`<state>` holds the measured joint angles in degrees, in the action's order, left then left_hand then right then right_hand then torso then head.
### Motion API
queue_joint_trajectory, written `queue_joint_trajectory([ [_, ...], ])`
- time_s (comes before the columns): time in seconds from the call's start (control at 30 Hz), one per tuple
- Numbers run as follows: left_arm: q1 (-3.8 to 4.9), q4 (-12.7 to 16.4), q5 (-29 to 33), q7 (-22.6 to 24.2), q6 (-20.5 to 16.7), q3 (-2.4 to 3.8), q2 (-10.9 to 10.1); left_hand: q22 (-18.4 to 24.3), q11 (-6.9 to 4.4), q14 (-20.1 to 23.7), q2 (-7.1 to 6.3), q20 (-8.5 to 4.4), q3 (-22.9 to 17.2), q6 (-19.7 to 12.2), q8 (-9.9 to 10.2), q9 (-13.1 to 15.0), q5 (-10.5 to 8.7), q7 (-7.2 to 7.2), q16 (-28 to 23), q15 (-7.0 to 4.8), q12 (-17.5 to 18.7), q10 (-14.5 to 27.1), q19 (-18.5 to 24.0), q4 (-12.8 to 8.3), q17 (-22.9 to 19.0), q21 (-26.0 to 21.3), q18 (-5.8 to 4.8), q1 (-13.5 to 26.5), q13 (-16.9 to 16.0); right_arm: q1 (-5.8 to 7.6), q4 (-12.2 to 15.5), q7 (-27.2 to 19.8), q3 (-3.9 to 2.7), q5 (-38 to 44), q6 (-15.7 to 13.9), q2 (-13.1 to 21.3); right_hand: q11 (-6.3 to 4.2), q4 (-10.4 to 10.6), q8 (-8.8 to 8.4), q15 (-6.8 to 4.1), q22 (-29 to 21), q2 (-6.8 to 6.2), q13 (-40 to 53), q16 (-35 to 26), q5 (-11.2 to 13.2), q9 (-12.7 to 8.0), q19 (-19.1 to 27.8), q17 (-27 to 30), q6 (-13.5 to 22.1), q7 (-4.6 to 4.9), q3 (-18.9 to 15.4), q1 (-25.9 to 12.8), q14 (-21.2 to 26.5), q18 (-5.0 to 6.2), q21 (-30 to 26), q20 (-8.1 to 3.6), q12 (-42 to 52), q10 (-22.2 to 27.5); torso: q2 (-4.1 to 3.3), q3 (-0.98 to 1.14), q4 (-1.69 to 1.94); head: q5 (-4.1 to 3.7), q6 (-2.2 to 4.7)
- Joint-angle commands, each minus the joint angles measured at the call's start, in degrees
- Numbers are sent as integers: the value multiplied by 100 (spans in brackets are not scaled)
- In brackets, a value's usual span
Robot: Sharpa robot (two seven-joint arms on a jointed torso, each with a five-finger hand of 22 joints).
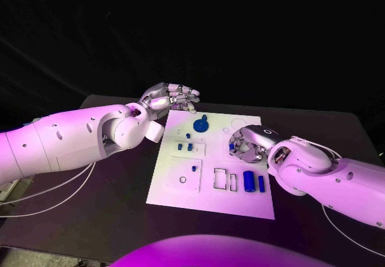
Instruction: Assemble the parts on the task board
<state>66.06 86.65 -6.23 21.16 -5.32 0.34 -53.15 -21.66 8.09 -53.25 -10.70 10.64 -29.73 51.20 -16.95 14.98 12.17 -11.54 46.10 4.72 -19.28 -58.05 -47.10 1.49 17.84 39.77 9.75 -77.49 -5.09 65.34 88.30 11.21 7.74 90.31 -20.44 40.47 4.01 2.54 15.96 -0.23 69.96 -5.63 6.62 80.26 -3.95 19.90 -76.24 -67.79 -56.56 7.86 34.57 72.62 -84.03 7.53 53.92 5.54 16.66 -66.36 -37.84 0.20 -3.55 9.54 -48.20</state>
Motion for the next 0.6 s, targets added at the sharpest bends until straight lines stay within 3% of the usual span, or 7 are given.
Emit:
queue_joint_trajectory([
  [0.03,2,7,-13,25,97,3,2,5,4,30,45,16,4,-22,24,7,29,1,32,17,-13,29,-16,-17,8,-28,57,33,-5,0,67,95,-5,-82,-350,74,-8,17,21,-29,7,78,7,12,-25,76,-25,3,-37,3,8,26,-163,-33,22,-11,21,-37,5,-5,2,6,-7],
  [0.17,2,-1,-13,25,94,3,-2,5,4,30,45,16,4,-22,24,7,29,1,32,17,-13,29,-16,-17,8,-28,57,33,-5,29,192,85,-16,-257,-358,192,-12,7,29,-33,4,64,12,8,-24,83,-23,12,-30,-1,7,29,-161,-32,14,-14,19,-33,10,-11,-5,12,2],
  [0.4,2,-21,-13,28,89,3,1,5,4,30,45,16,4,-22,24,7,29,1,32,17,-13,29,-16,-17,8,-28,57,33,-5,133,661,13,-46,-656,-375,414,-16,-13,47,-37,2,40,20,10,-23,98,-22,8,-26,-6,5,37,-162,-31,4,-19,13,-23,11,-9,-15,19,33],
  [0.6,2,-32,-14,29,98,3,21,7,5,35,52,17,1,-25,25,9,30,0,32,18,-14,34,-16,-16,9,-32,57,35,-6,143,980,-99,-55,-911,-384,340,-17,-24,56,-39,-15,29,24,4,-26,106,-10,22,-23,-6,4,41,-159,-25,-29,-22,10,-18,12,-5,4,25,48],
])
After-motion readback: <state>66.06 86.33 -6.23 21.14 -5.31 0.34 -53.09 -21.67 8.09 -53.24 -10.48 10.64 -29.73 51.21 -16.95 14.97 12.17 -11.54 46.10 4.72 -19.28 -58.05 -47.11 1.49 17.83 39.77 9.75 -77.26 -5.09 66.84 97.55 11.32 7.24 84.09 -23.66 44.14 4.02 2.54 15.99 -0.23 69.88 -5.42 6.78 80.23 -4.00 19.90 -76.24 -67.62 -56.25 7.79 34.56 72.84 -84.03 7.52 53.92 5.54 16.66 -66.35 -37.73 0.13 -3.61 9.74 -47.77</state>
